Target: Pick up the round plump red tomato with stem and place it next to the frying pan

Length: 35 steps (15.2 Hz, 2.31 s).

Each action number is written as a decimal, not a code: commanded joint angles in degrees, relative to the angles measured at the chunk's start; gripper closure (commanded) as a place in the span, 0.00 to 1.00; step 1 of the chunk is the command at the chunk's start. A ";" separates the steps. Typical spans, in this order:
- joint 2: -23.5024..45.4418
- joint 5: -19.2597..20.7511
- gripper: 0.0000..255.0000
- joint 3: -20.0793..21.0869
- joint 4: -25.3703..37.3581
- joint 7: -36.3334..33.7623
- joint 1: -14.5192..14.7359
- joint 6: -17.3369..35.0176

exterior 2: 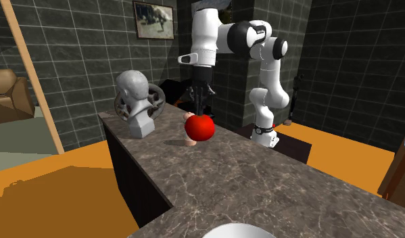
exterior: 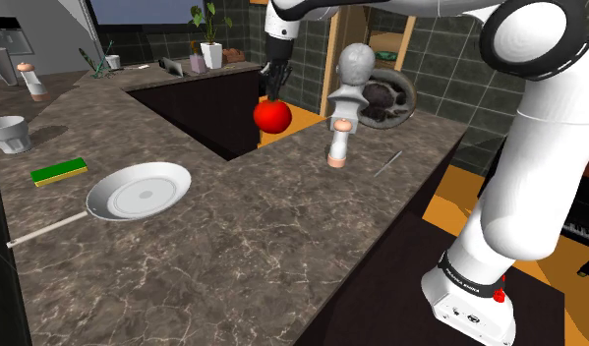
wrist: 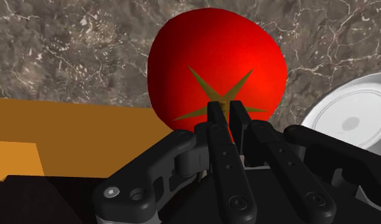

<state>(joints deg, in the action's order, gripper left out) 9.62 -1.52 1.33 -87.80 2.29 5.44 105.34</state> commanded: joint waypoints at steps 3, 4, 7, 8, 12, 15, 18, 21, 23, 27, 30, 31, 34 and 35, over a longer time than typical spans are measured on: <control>-2.07 0.98 1.00 2.07 -2.55 -5.32 3.02 0.61; -2.41 1.21 1.00 2.59 -2.99 -6.63 3.77 0.73; -3.09 1.91 1.00 4.20 -3.87 -10.60 5.99 0.94; -3.20 2.15 1.00 4.76 -4.01 -11.93 6.72 0.97; -3.08 3.19 1.00 6.98 -3.83 -17.31 9.70 0.86; -2.37 4.08 1.00 8.66 -2.91 -21.39 11.96 0.53; -0.84 5.31 1.00 10.57 -0.90 -26.25 14.80 -0.16; -1.04 5.29 1.00 10.53 -3.48 -26.31 14.75 2.22; -1.10 5.30 1.00 10.51 -5.10 -26.36 14.71 3.78; -1.05 5.37 1.00 10.47 -8.12 -26.49 14.66 6.85; -0.88 5.46 1.00 10.44 -10.20 -26.61 14.64 9.10; -0.79 5.50 1.00 10.43 -10.86 -26.65 14.64 9.84; -0.47 5.64 1.00 10.39 -12.76 -26.79 14.63 12.06; -0.33 5.69 1.00 10.38 -13.36 -26.85 14.63 12.79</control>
<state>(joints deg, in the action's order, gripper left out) 9.22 4.14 11.74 -100.46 -24.54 20.10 117.33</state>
